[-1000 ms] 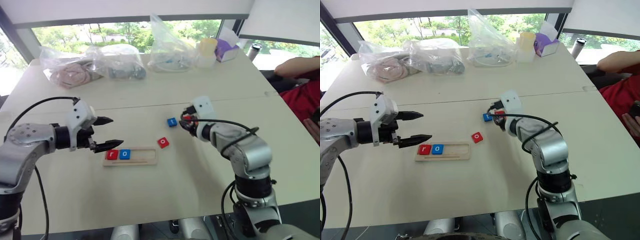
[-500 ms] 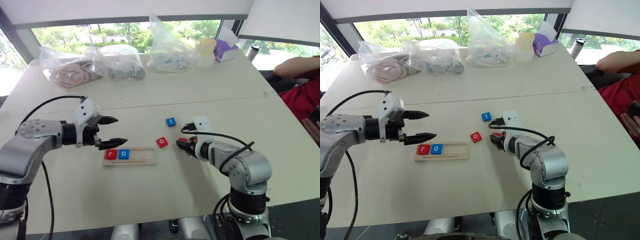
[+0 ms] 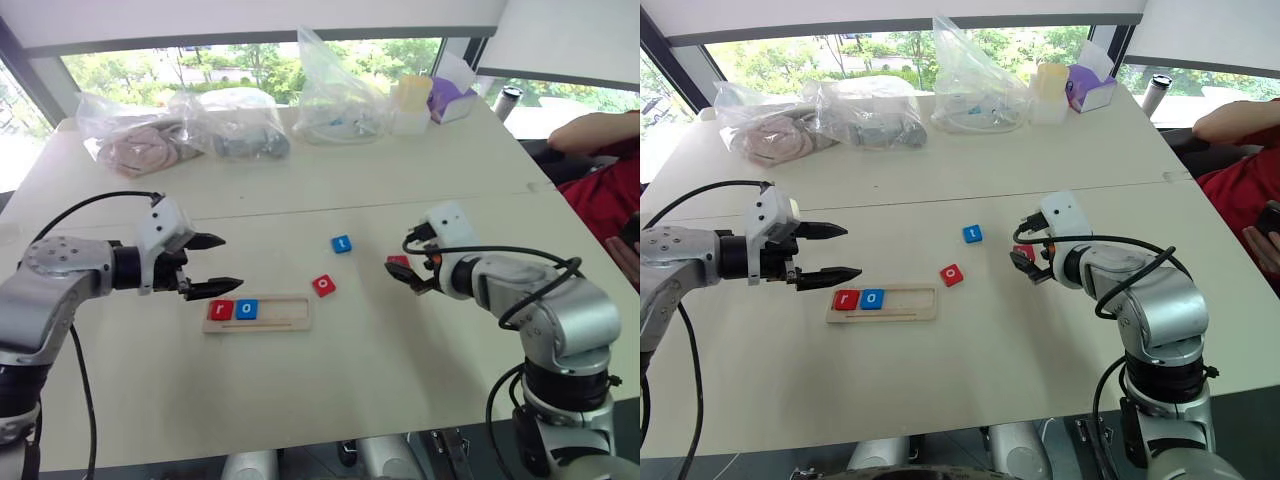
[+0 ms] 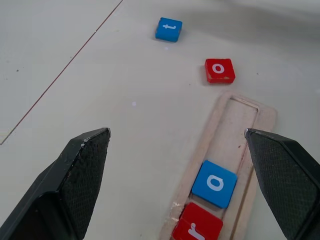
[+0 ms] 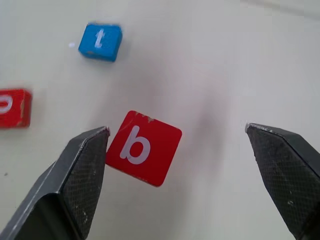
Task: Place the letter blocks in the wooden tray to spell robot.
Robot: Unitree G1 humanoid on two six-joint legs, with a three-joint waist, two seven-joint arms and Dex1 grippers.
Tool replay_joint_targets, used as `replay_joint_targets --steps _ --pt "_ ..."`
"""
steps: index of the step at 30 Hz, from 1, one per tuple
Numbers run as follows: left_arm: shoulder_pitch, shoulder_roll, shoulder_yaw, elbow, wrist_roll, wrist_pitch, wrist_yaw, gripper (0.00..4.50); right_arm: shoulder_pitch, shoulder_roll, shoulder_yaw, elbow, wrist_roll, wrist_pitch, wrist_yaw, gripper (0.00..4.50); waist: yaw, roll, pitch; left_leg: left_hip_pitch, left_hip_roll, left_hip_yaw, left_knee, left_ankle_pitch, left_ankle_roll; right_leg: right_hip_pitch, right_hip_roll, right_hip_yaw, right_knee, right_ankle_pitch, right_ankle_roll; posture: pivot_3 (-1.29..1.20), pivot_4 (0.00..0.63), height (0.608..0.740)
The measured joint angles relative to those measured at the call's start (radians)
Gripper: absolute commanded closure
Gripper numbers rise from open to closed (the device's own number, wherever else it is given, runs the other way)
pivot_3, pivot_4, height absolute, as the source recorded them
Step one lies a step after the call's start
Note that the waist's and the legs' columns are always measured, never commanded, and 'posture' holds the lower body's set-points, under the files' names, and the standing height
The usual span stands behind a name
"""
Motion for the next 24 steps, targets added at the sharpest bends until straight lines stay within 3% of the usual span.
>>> replay_joint_targets --steps 15,18,24 --pt "0.051 0.011 0.010 -0.005 0.011 -0.005 0.017 0.00 0.079 0.038 0.056 0.028 0.012 -0.087 -0.021 0.02 0.003 0.000 0.000 0.000 0.000 0.000 0.001 0.000 0.000 0.000 0.000 0.001 0.000 0.000 -0.001 0.00 0.150 0.740" --pt "0.060 0.022 0.017 -0.006 0.012 -0.006 0.013 0.00 0.147 -0.083 0.062 -0.031 0.044 -0.229 0.082 0.02 0.006 0.000 0.000 -0.001 0.000 0.000 0.001 0.000 0.000 0.000 0.000 0.001 0.000 -0.001 0.000 0.00 0.150 0.740" --pt "0.060 0.023 0.018 0.000 0.018 -0.019 0.005 0.00 0.285 -0.171 0.080 -0.093 0.091 -0.585 0.301 0.02 0.003 0.000 0.000 0.000 0.000 0.000 0.001 0.000 0.000 0.001 0.001 0.001 0.000 -0.001 -0.001 0.00 0.150 0.740"
